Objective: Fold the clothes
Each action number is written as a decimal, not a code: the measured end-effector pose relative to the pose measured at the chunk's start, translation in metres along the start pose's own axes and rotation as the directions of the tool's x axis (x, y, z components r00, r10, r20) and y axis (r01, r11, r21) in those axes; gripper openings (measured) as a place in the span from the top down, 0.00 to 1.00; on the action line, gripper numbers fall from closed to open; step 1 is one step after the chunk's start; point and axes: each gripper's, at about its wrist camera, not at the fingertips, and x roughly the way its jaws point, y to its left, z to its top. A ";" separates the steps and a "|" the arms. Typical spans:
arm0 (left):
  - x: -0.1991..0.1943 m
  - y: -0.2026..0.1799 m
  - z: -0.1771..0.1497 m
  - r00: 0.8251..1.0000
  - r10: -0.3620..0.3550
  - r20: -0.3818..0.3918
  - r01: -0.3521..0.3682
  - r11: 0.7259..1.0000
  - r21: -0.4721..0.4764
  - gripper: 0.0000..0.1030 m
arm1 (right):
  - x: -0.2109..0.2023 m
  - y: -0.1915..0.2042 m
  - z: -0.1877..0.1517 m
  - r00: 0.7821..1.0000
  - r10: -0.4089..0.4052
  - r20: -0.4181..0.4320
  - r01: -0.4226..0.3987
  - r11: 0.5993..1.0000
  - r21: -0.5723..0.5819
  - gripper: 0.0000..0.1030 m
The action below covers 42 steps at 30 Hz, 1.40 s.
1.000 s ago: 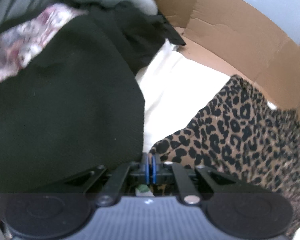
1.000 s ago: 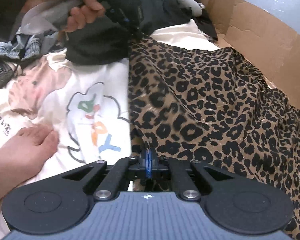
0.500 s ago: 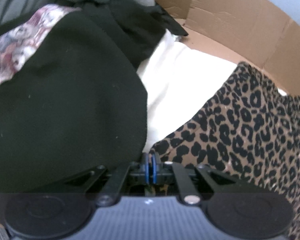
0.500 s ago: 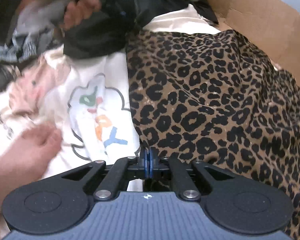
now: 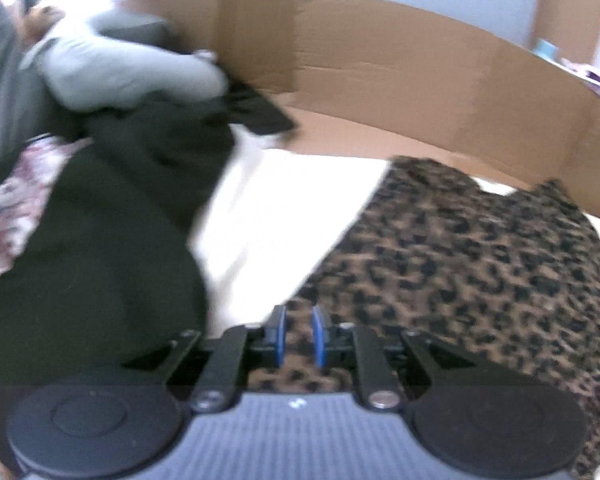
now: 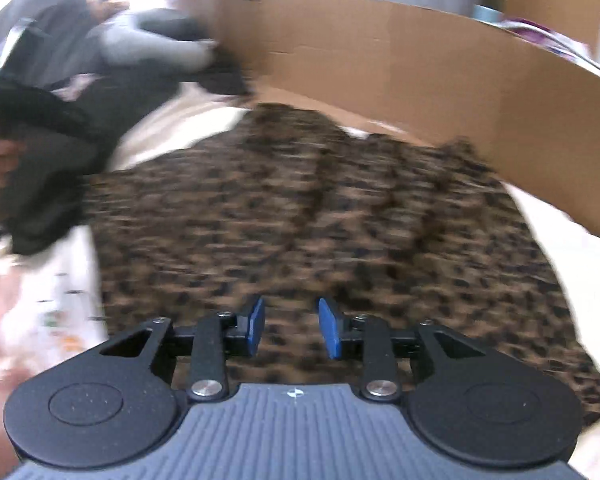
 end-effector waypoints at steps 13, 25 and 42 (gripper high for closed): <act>0.042 -0.041 -0.042 0.987 -0.030 -0.155 0.044 0.995 0.091 0.84 | 0.032 -0.094 -0.049 0.956 -0.252 -0.150 0.271 0.954 0.128 0.63; 0.052 -0.012 -0.054 0.939 0.189 -0.286 -0.178 0.982 0.065 0.79 | 0.018 -0.141 -0.065 0.895 -0.384 -0.227 0.435 0.863 0.255 0.55; 0.067 -0.103 0.013 0.983 0.028 -0.184 -0.002 0.990 0.142 0.76 | -0.003 -0.150 -0.036 0.944 -0.320 -0.083 0.326 0.854 0.406 0.55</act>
